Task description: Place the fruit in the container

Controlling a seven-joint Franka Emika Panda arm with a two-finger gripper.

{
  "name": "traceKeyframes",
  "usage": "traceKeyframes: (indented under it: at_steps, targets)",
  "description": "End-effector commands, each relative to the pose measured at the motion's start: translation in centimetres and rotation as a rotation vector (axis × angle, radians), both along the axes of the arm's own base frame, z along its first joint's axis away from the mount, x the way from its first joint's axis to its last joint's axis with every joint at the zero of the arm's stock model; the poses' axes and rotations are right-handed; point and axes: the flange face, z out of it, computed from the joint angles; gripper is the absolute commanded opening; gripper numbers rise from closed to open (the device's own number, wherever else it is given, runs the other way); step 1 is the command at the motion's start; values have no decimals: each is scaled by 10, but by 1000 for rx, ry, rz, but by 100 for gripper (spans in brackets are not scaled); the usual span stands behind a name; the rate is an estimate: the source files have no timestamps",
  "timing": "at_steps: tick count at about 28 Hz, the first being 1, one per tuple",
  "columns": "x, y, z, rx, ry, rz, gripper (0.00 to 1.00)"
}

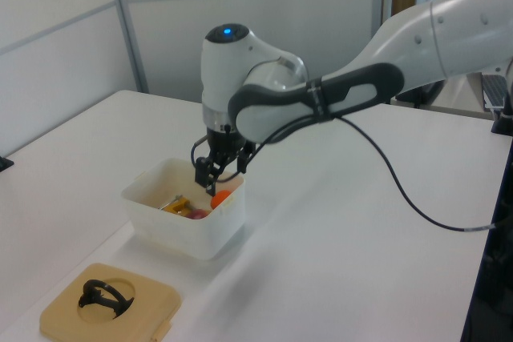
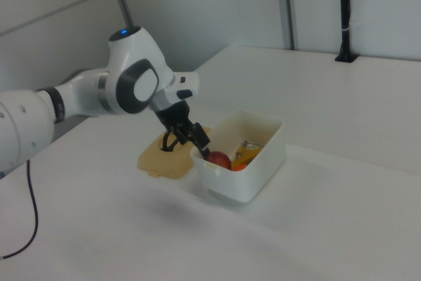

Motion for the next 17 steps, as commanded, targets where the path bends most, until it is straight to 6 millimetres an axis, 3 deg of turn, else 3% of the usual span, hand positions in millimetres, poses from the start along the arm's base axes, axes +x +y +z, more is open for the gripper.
traceKeyframes:
  at_steps: [1, 5, 9, 17]
  targets:
    - [-33, -19, 41, 63, 87, 7, 100]
    - [-57, -49, 72, 147, 102, 35, 100]
    - [-81, -65, 96, 137, 99, 94, 100]
    - [-94, -83, 107, 29, 157, 180, 100]
